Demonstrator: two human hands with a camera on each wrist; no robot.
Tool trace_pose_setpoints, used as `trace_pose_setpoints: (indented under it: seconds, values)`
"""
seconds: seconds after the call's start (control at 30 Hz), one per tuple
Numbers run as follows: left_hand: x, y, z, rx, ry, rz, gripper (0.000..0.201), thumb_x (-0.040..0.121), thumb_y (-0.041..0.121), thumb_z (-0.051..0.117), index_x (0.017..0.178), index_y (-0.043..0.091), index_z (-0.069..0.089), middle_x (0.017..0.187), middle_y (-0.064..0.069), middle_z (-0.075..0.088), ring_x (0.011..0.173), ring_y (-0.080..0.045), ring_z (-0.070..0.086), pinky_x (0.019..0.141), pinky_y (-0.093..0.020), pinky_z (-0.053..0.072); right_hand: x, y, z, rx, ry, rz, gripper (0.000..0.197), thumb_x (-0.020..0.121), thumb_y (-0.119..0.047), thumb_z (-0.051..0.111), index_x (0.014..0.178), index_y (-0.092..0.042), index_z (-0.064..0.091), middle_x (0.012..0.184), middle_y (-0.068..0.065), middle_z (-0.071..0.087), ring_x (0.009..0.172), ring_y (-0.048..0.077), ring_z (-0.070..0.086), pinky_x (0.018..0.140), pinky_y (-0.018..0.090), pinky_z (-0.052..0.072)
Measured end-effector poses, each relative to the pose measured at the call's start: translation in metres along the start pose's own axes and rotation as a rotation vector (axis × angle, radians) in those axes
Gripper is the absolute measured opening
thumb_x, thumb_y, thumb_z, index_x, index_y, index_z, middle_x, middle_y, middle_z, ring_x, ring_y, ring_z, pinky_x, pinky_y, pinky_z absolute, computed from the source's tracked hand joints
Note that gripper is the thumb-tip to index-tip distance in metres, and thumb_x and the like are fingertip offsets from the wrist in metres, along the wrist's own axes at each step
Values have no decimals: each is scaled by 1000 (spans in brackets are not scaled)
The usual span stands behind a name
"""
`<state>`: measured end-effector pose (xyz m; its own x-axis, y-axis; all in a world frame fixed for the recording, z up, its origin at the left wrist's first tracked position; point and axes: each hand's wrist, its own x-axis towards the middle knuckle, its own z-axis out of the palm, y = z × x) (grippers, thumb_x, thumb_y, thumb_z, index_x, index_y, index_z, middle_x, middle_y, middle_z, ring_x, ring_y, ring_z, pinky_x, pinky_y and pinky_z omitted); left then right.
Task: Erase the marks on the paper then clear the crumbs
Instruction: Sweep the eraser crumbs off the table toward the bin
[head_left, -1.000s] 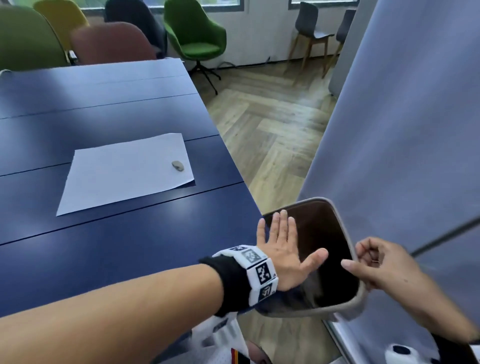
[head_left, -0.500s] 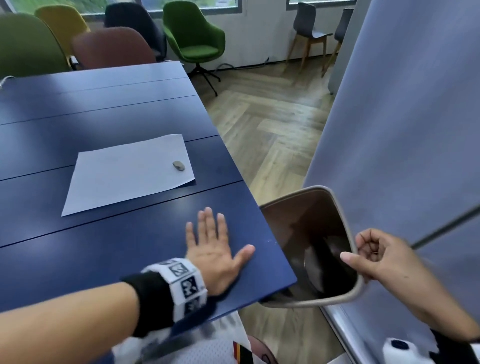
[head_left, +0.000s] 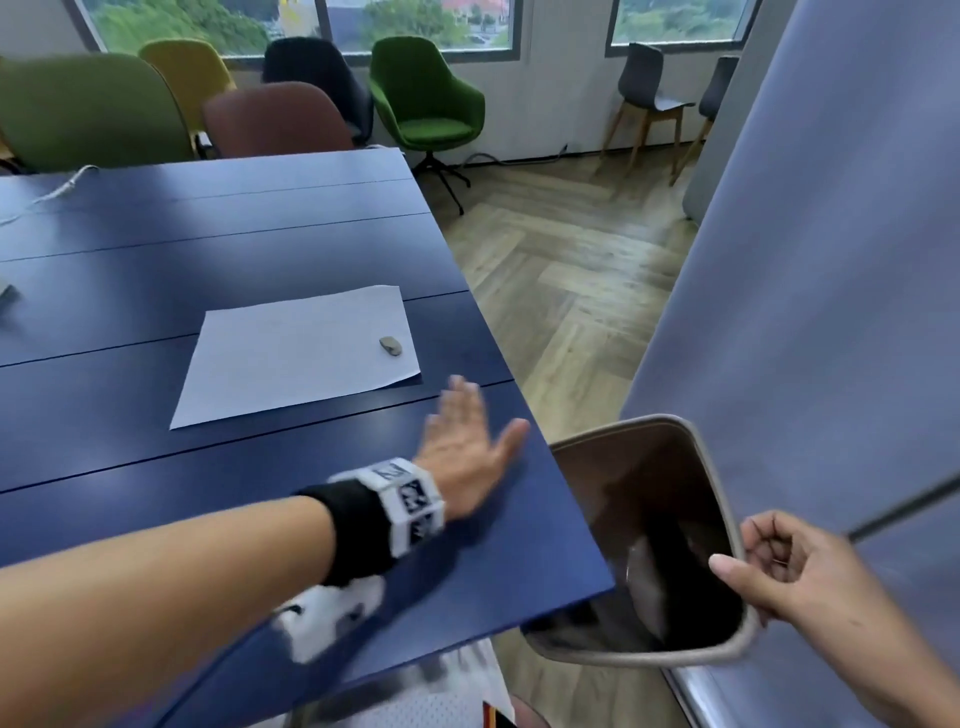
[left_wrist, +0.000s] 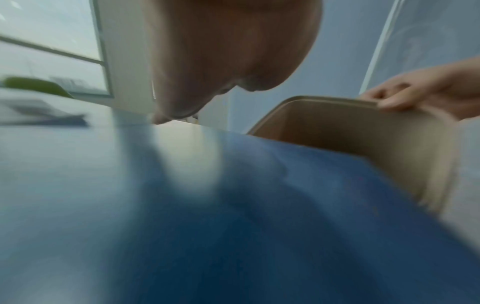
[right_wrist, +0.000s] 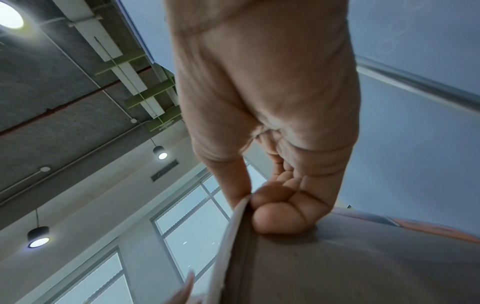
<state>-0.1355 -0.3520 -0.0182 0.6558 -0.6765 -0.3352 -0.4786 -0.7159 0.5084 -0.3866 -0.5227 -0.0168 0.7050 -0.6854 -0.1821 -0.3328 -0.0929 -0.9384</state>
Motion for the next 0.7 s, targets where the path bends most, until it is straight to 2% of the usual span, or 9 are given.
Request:
trace_pose_setpoints:
  seconds: [0.1, 0.17, 0.3, 0.4, 0.47, 0.53, 0.6, 0.63, 0.7]
  values:
    - [11, -48, -15, 240, 26, -258, 94, 95, 70, 14, 152, 5, -21, 158, -13, -33, 146, -25, -29, 120, -46, -14, -1, 4, 2, 37, 6, 16, 22, 74, 13, 72, 77, 3, 52, 55, 4, 43, 41, 7, 39, 36, 15, 38]
    - [12, -52, -8, 327, -3, -249, 101, 89, 78, 12, 152, 6, -22, 157, -13, -34, 145, -25, -32, 118, -48, -18, 0, 5, 4, 51, 5, 14, 22, 74, 14, 71, 76, 2, 53, 53, 2, 43, 40, 6, 39, 36, 14, 37]
    - [6, 1, 32, 399, -140, 85, 110, 82, 87, 10, 154, 10, -20, 159, -9, -32, 142, -21, -37, 116, -49, -21, 3, 11, 9, 35, -12, -6, 22, 74, 14, 72, 75, 3, 53, 51, 1, 43, 39, 4, 38, 36, 13, 37]
    - [-16, 45, 57, 370, -368, 403, 125, 64, 96, -9, 157, 13, -10, 165, -2, -16, 147, -10, -24, 117, -47, -21, 7, 16, 12, 44, -36, 7, 23, 73, 17, 71, 74, 3, 52, 46, -1, 43, 37, 5, 38, 35, 12, 35]
    - [-36, 51, 57, 198, -436, 478, 100, 85, 80, 2, 157, 13, -10, 166, 1, -12, 148, -5, -18, 120, -38, -16, 10, 21, 14, 77, -46, 19, 25, 71, 17, 72, 74, 4, 51, 45, -1, 43, 37, 5, 37, 35, 11, 34]
    - [-58, 29, 44, 62, -338, 373, 83, 99, 65, 17, 156, 14, -17, 163, 1, -22, 147, -5, -23, 121, -31, -13, 10, 22, 16, 104, -43, 18, 34, 60, 6, 81, 75, 4, 50, 46, 1, 44, 37, 6, 38, 36, 11, 35]
    - [-79, -13, 29, 151, -158, 160, 89, 96, 69, 17, 151, 15, -28, 157, 0, -36, 143, -10, -33, 120, -32, -15, 10, 26, 18, 95, -40, 4, 40, 53, -3, 83, 75, 5, 51, 47, 0, 45, 39, 7, 39, 37, 11, 35]
    - [-88, -37, 20, 235, -81, 42, 96, 87, 78, 7, 147, 14, -33, 154, -1, -41, 141, -13, -38, 120, -35, -17, 9, 27, 19, 98, -47, 0, 35, 59, 4, 82, 75, 4, 51, 47, -1, 45, 40, 6, 39, 37, 11, 35]
    - [-101, -75, 2, 337, -8, -171, 117, 56, 92, -21, 140, 12, -40, 148, -6, -48, 137, -18, -43, 118, -41, -20, 9, 30, 19, 90, -53, -1, 27, 66, 10, 77, 75, 3, 52, 48, -2, 45, 42, 4, 39, 39, 12, 36]
